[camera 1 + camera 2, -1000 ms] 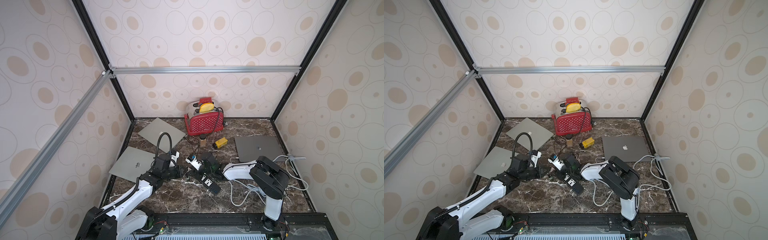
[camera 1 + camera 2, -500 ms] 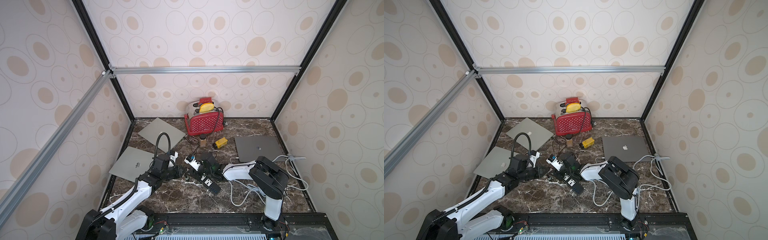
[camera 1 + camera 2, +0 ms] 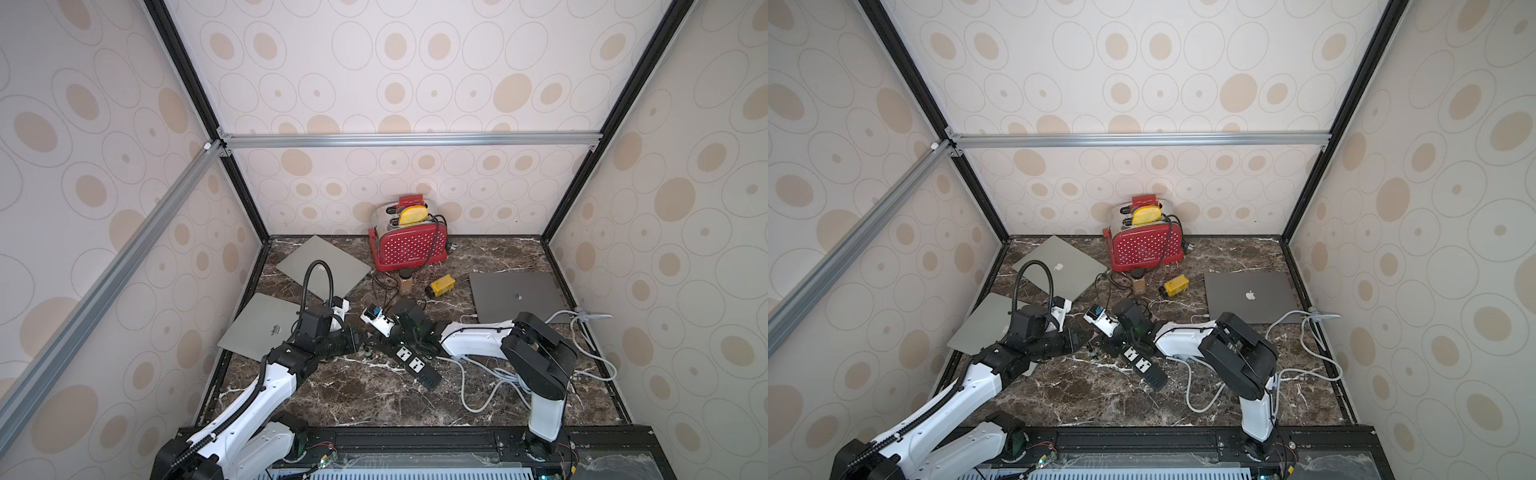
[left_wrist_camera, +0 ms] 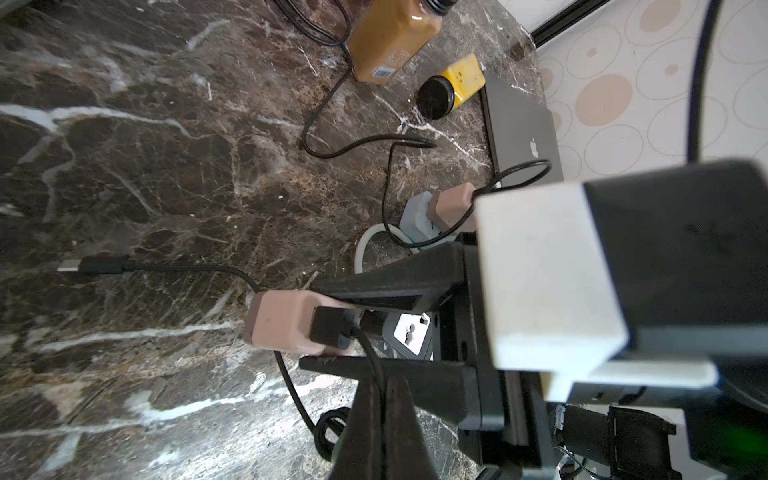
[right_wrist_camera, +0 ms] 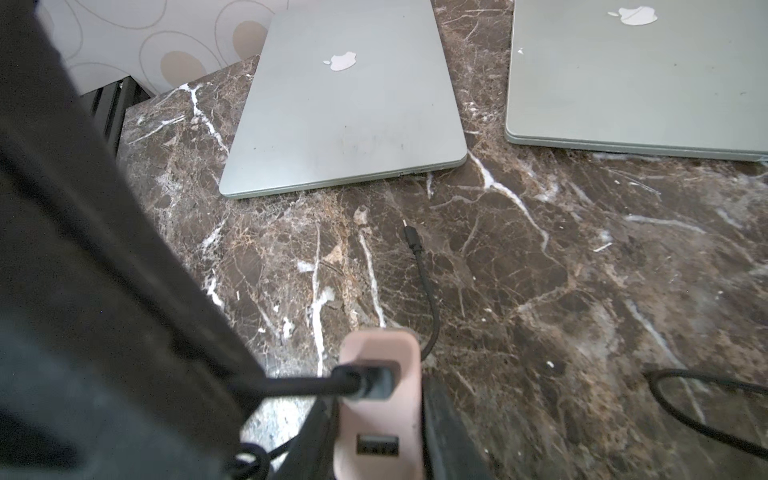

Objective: Unplug the laptop charger
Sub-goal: Remove the charging cable from the plug, then place the charging cable at the center of the board.

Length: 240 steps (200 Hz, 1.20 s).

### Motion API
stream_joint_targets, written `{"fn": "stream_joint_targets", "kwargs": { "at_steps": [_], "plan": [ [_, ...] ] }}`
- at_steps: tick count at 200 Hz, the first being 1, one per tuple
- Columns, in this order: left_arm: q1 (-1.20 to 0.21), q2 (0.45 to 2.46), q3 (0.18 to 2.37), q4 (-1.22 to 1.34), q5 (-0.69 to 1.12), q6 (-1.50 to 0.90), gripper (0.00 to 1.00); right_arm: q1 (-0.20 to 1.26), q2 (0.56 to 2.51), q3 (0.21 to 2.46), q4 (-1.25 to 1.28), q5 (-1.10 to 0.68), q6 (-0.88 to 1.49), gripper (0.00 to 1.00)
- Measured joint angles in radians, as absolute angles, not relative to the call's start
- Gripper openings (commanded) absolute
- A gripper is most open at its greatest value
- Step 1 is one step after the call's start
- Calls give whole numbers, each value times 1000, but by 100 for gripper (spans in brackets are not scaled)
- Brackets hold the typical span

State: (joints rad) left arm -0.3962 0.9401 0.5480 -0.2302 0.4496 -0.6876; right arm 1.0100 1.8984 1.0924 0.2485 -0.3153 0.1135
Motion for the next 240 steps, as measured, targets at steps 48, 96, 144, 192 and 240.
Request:
{"fn": "stream_joint_targets", "kwargs": {
  "at_steps": [48, 96, 144, 192, 240],
  "plan": [
    [-392, 937, 549, -255, 430, -672, 0, 1017, 1929, 1208, 56, -307, 113, 0],
    [-392, 929, 549, -271, 417, -672, 0, 1023, 1946, 1249, -12, -300, 108, 0],
    [-392, 929, 549, -279, 413, -672, 0, 1044, 1947, 1232, 10, -236, 78, 0],
    [-393, 919, 550, -282, 433, -669, 0, 1043, 1974, 1228, 30, -181, 92, 0],
    [-395, 873, 600, -238, 498, -657, 0, 996, 1988, 1261, 10, -86, 142, 0]
  ]
}}
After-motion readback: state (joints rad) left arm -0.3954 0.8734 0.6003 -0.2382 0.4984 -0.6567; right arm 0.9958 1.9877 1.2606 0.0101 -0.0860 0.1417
